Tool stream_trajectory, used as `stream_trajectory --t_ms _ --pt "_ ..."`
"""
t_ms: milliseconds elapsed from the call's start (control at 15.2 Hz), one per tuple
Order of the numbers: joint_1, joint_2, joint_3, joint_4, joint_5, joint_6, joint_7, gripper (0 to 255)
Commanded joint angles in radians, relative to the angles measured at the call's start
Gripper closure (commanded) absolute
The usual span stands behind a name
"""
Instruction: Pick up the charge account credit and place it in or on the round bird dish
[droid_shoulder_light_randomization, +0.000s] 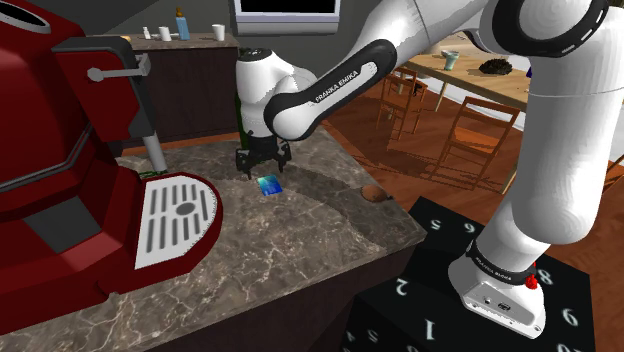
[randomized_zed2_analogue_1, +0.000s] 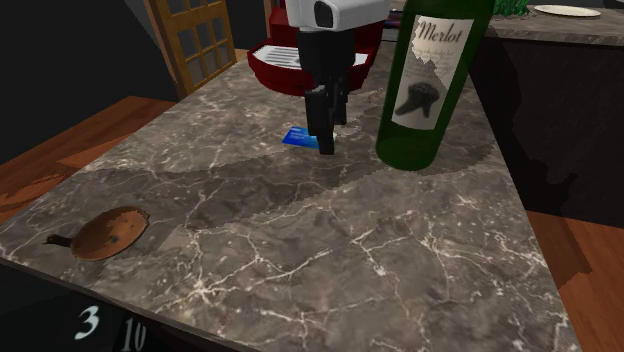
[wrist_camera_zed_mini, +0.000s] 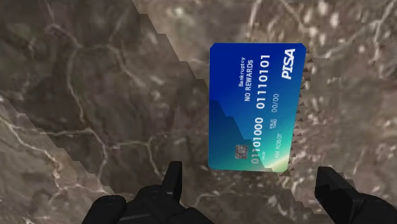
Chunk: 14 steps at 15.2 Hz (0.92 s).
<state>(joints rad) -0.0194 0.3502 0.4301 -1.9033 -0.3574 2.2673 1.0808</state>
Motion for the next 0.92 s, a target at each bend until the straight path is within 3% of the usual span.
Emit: stream_trajectory --t_ms 0,66,132,858 --pt "0.0 0.0 0.0 0.0 0.0 0.0 0.0 0" --pt "0.0 0.0 0.0 0.0 0.0 0.0 0.0 0" --pt "0.0 0.0 0.0 0.0 0.0 0.0 0.0 255" --pt "-0.003 -0.014 0.005 0.008 0.011 -0.02 -0.01 255"
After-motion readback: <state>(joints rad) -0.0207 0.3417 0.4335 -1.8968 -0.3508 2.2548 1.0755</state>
